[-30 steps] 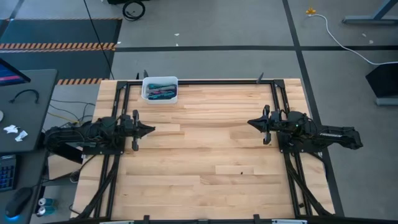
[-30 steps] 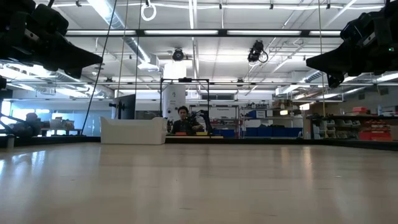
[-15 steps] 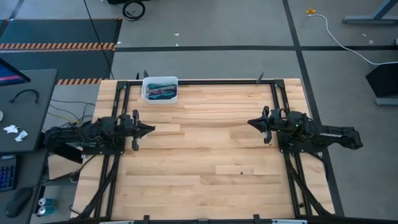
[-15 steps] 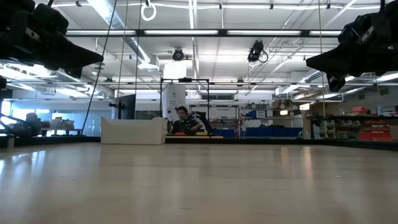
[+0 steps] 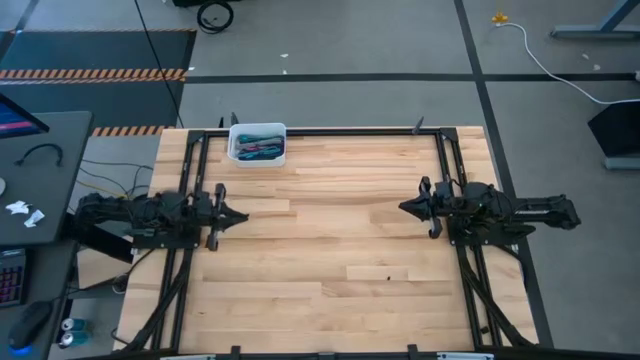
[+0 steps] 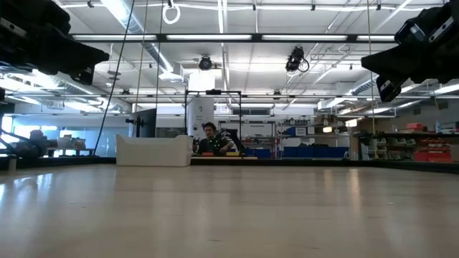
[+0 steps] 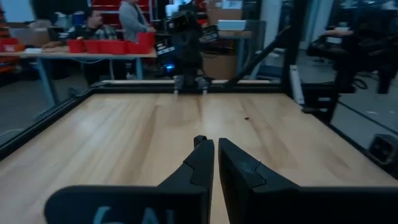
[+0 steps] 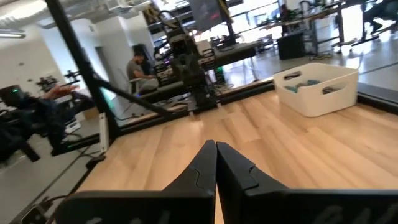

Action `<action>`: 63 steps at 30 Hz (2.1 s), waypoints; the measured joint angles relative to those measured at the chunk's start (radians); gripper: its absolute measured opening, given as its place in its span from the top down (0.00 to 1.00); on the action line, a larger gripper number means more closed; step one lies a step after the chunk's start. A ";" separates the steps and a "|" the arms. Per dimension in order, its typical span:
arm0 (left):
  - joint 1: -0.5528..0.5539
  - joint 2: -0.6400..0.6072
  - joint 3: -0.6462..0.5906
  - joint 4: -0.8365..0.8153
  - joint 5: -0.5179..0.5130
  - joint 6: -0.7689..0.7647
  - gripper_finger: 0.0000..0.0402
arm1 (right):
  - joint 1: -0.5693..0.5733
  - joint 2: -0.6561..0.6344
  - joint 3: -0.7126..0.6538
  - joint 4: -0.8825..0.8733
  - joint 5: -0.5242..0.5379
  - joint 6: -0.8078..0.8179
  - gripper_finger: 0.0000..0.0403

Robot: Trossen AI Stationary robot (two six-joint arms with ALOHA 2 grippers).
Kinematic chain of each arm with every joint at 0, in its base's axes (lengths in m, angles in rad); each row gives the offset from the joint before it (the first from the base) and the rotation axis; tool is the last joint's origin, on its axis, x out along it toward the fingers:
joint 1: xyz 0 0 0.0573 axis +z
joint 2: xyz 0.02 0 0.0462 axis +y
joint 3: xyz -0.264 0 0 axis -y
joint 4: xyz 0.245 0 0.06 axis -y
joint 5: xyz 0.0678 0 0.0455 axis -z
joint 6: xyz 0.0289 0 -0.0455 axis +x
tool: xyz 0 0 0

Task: Pick and place USB-C Cables
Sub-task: Return to Home Position

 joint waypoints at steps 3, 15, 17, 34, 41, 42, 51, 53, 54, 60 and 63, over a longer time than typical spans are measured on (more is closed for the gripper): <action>-0.023 0.005 0.000 0.000 0.003 0.000 0.94 | 0.011 0.000 0.000 0.000 0.000 0.000 0.98; -0.026 0.005 0.000 0.001 0.003 0.000 0.93 | 0.010 0.001 0.000 0.000 0.001 -0.003 0.98; -0.026 0.005 0.000 0.001 0.003 0.000 0.93 | 0.009 0.001 0.000 0.000 0.002 -0.068 0.98; -0.026 0.005 0.000 0.001 0.003 0.000 0.95 | 0.009 0.001 0.000 0.000 0.002 -0.158 0.98; -0.026 0.005 0.000 0.001 0.003 0.000 0.92 | 0.009 0.001 0.000 0.000 0.001 -0.158 0.98; -0.026 0.005 0.000 0.001 0.003 0.000 0.92 | 0.009 0.001 0.000 0.000 0.001 -0.158 0.98; -0.026 0.005 0.000 0.001 0.003 0.000 0.95 | 0.009 0.001 0.000 0.000 0.001 -0.158 0.98; -0.026 0.005 0.000 0.001 0.003 0.000 0.95 | 0.009 0.001 0.000 0.000 0.001 -0.158 0.98; -0.026 0.005 0.000 0.001 0.003 0.000 0.94 | 0.009 0.001 0.000 0.000 0.001 -0.158 0.98; -0.026 0.004 0.001 0.002 0.003 0.000 0.92 | 0.009 0.001 0.000 0.000 0.001 -0.158 0.98; -0.026 0.005 0.001 0.002 0.003 0.000 0.92 | 0.009 0.001 0.000 0.000 0.001 -0.158 0.98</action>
